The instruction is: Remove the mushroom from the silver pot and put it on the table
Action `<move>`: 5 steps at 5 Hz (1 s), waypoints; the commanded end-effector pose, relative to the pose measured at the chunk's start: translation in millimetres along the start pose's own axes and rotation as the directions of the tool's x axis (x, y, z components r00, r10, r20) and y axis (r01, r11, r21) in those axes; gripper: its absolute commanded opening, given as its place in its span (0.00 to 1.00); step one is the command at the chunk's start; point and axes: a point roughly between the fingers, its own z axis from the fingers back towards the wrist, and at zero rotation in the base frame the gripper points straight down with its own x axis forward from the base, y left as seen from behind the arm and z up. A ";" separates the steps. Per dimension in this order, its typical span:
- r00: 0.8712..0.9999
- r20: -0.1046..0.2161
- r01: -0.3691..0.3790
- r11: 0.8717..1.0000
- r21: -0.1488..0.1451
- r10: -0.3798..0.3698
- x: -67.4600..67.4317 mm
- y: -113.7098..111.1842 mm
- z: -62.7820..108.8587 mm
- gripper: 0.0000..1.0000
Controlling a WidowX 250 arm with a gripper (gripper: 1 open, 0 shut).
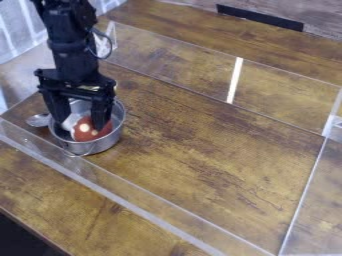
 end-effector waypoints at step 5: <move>0.993 0.049 0.110 0.994 0.003 -0.110 7.5 -13.1 21.6 1.00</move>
